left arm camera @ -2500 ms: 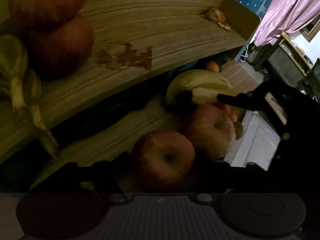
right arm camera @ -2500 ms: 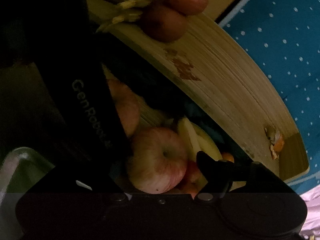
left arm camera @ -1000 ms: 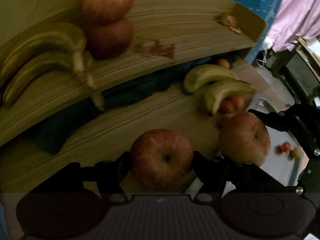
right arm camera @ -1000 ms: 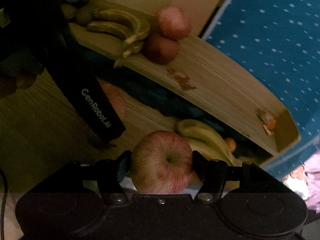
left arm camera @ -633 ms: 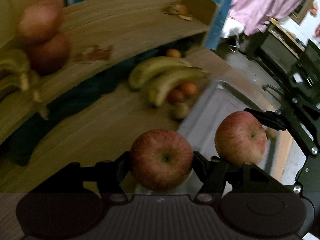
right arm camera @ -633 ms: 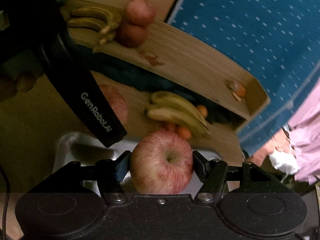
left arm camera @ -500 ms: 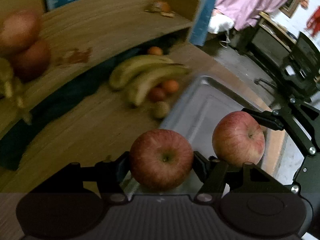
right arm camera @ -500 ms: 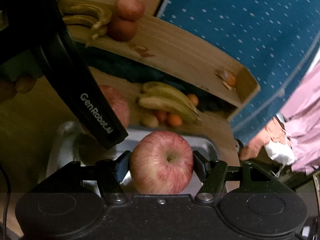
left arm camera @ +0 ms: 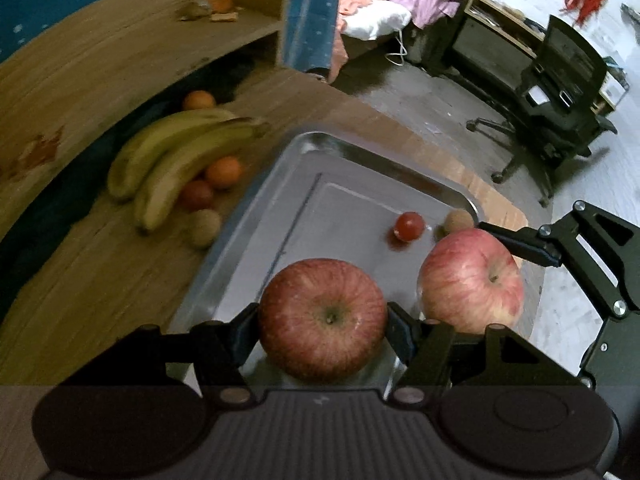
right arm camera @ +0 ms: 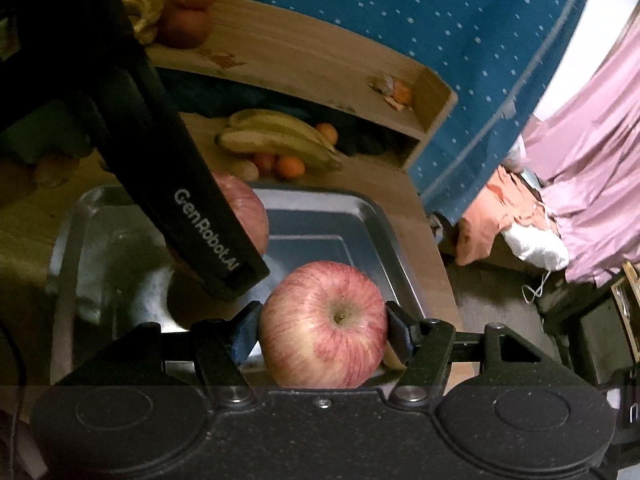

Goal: Organize fruits
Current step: 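Carry both red apples over the steel tray and lower them, then open both tools to release the apples in the tray and lift away, then move both tools from the tray toward the bananas on the desk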

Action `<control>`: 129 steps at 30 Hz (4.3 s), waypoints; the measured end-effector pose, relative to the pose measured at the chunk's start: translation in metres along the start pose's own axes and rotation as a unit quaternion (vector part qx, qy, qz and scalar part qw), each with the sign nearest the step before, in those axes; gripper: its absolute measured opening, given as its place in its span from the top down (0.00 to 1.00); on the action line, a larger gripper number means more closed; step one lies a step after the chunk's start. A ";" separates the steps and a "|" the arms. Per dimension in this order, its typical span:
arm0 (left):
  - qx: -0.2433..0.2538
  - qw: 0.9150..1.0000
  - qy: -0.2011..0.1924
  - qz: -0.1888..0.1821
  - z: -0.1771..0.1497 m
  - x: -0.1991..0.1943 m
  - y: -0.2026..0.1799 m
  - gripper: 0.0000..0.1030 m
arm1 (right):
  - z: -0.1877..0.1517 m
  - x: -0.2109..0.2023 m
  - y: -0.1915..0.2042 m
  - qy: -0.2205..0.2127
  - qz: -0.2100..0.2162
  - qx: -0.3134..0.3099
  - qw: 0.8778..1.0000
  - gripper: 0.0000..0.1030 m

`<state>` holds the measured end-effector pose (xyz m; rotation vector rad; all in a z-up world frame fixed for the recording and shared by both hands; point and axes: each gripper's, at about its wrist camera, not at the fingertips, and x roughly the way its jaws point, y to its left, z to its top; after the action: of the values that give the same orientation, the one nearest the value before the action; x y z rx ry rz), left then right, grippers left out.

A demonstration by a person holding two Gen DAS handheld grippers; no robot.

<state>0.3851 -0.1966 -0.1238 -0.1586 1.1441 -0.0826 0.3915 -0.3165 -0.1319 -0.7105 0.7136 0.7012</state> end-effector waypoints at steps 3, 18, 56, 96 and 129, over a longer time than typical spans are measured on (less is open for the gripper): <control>0.004 1.000 0.004 -0.001 0.003 0.004 -0.006 0.32 | -0.004 0.002 -0.004 0.003 0.001 0.005 1.000 0.36; 0.017 0.999 0.027 0.003 0.017 0.027 -0.020 0.32 | -0.011 0.020 -0.014 0.017 0.023 0.019 0.999 0.36; 0.018 0.999 0.032 0.010 0.026 0.037 -0.015 0.29 | -0.009 0.039 -0.018 0.031 0.040 0.021 0.998 0.36; -0.039 0.997 -0.053 0.049 -0.049 -0.065 0.065 0.00 | -0.007 -0.056 0.040 0.031 -0.022 0.090 0.995 0.01; -0.197 0.969 -0.062 0.134 -0.122 -0.114 0.174 0.00 | 0.055 -0.047 0.098 0.008 0.120 0.010 0.993 0.01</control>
<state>0.2239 -0.0183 -0.1000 -0.3557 1.0380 0.3929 0.3087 -0.2347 -0.0971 -0.6177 0.8291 0.9062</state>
